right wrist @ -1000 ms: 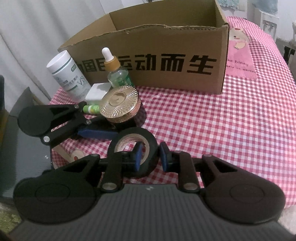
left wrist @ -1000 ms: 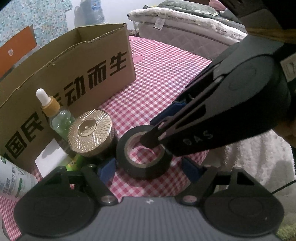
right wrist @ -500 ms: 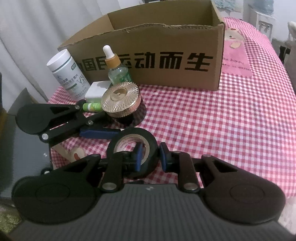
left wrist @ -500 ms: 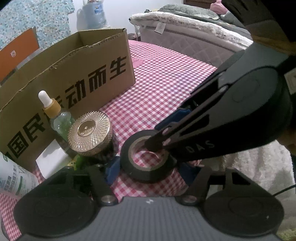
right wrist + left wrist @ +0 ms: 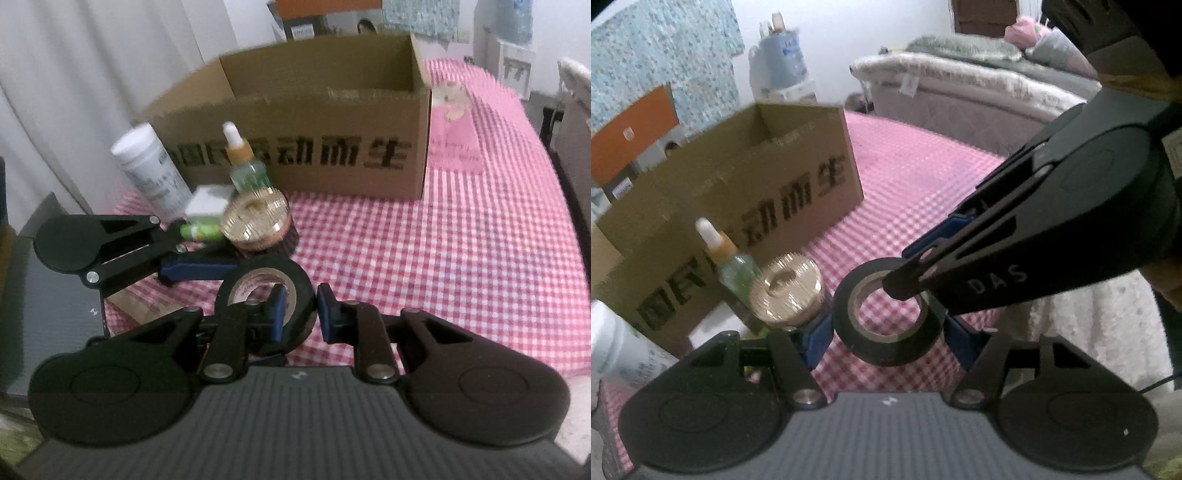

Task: Organize rigid objects
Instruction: 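Carry the tape roll with the right tool into the box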

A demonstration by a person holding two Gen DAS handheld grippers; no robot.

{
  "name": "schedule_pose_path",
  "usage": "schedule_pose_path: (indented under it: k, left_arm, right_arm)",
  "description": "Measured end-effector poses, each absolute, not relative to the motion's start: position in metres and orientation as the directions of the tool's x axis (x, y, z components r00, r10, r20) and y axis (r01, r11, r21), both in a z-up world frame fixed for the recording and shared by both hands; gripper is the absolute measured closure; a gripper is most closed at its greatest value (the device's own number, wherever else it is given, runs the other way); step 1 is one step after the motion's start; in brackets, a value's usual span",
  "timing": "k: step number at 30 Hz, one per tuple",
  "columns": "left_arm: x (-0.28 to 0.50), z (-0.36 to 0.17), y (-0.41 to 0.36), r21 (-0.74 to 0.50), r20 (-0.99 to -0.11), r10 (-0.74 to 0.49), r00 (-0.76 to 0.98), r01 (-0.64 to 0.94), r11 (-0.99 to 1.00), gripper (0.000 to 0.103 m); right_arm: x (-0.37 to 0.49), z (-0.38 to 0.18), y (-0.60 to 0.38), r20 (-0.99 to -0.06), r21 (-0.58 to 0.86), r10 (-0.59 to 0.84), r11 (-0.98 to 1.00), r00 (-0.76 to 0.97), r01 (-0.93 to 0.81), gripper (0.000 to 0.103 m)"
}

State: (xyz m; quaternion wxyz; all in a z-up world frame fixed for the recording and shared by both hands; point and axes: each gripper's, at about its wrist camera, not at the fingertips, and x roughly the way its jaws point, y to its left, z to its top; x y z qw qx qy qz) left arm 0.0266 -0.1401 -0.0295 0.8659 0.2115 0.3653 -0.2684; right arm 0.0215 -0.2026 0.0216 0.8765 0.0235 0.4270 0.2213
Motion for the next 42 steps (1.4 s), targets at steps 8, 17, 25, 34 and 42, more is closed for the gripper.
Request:
schedule_pose_path:
  k: [8,17,25,34,42]
  left_arm:
    - [0.024,0.043,-0.116,0.287,-0.643,-0.249,0.724,0.530,0.798,0.036]
    - [0.100,0.097,-0.059,0.225,-0.672,-0.174,0.720,0.423,0.878,0.036]
    - [0.186,0.073,-0.026,0.150,-0.810,-0.119,0.574,0.399,0.904,0.036]
    - [0.227,0.039,-0.024,0.197,-0.869,-0.036,0.493,0.412,0.890,0.036]
    - [0.238,0.029,-0.022,0.237,-0.873,0.005,0.488,0.416,0.878,0.034]
  right_arm:
    - [0.026,0.092,-0.182,-0.634,0.179,0.470,0.862,0.613,-0.475,0.085]
    - [0.116,0.143,-0.136,-0.571,0.233,0.610,0.762,0.550,-0.604,0.085]
    - [0.233,0.104,-0.096,-0.678,0.417,0.645,0.732,0.351,-0.539,0.085]
    - [0.289,0.039,-0.069,-0.755,0.530,0.635,0.738,0.164,-0.418,0.086]
    - [0.306,0.013,-0.054,-0.791,0.536,0.607,0.751,0.082,-0.385,0.086]
